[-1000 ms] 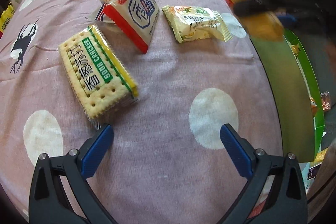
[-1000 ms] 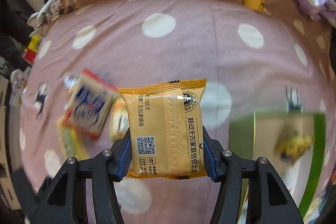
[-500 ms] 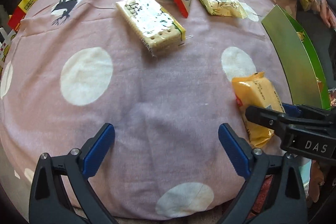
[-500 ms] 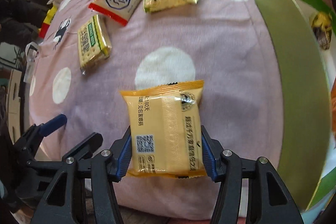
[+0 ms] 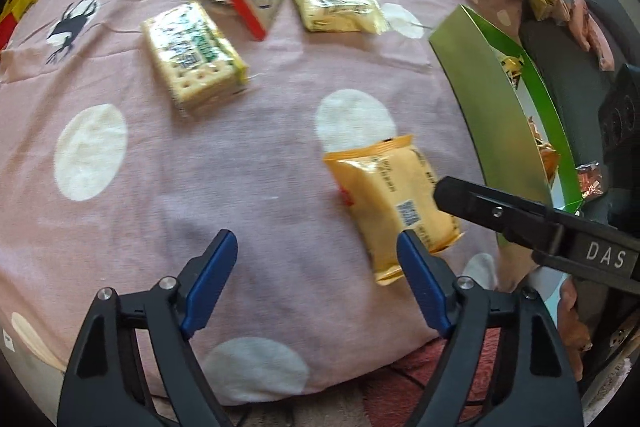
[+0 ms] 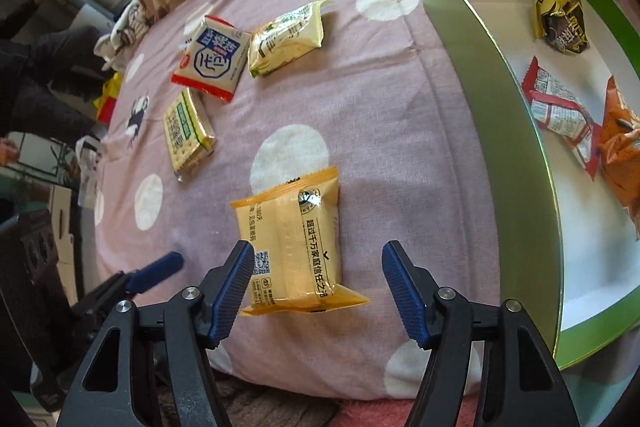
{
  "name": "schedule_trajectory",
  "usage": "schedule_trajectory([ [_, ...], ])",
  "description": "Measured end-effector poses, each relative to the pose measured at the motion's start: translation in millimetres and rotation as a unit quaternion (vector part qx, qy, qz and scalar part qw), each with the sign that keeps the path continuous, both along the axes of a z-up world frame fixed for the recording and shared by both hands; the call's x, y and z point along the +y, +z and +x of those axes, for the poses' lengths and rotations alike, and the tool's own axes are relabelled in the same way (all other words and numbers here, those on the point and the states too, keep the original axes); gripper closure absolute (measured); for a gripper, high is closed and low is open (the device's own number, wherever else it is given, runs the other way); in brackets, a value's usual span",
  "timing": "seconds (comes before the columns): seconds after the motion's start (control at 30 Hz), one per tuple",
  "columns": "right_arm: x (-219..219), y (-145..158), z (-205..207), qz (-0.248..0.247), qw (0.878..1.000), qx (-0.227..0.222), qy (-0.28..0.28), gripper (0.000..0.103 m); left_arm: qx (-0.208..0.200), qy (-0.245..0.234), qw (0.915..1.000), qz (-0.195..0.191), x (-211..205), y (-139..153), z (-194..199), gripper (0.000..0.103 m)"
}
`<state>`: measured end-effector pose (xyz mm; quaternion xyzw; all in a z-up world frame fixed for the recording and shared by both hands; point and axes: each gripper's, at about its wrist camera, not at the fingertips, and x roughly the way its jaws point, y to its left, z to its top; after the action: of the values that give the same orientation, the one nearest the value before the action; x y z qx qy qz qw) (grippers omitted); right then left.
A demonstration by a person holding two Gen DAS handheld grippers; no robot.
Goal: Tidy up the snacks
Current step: 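Lift the yellow cake packet with the right gripper and carry it over the box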
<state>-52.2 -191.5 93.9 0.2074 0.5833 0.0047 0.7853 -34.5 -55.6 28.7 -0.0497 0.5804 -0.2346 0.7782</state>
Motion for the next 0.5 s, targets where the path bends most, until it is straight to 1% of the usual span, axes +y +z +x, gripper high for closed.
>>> schedule_trajectory([
  [0.03, -1, -2, 1, 0.006, 1.000, 0.000, 0.002, 0.038, 0.004, -0.005, 1.0000, -0.001, -5, -2, 1, 0.025],
  [0.07, 0, -4, 3, 0.011, 1.000, 0.002, 0.004, 0.042, 0.009, -0.010, 0.9999, -0.004, -12, -4, 1, 0.029],
  [0.17, 6, -16, 10, 0.021, 1.000, 0.019, 0.010, 0.048, 0.024, -0.023, 0.9992, -0.021, -24, -7, 3, 0.033],
  [0.23, 6, -23, 12, 0.029, 0.999, 0.027, 0.013, 0.049, 0.026, -0.027, 0.9991, -0.020, -29, -8, 4, 0.037],
  [0.27, 6, -27, 13, 0.038, 0.999, 0.030, 0.014, 0.049, 0.026, -0.029, 0.9991, -0.018, -31, -8, 4, 0.041],
  [0.3, 6, -29, 13, 0.047, 0.998, 0.030, 0.014, 0.049, 0.027, -0.033, 0.9989, -0.022, -33, -9, 4, 0.049],
  [0.33, 6, -30, 13, 0.055, 0.998, 0.031, 0.015, 0.049, 0.029, -0.038, 0.9984, -0.031, -34, -9, 4, 0.052],
  [0.37, 5, -31, 13, 0.061, 0.998, 0.030, 0.017, 0.049, 0.032, -0.044, 0.9976, -0.043, -37, -9, 4, 0.060],
  [0.5, 7, -29, 11, 0.064, 0.997, 0.021, 0.022, 0.051, 0.017, -0.053, 0.9977, -0.037, -42, -4, 1, 0.061],
])
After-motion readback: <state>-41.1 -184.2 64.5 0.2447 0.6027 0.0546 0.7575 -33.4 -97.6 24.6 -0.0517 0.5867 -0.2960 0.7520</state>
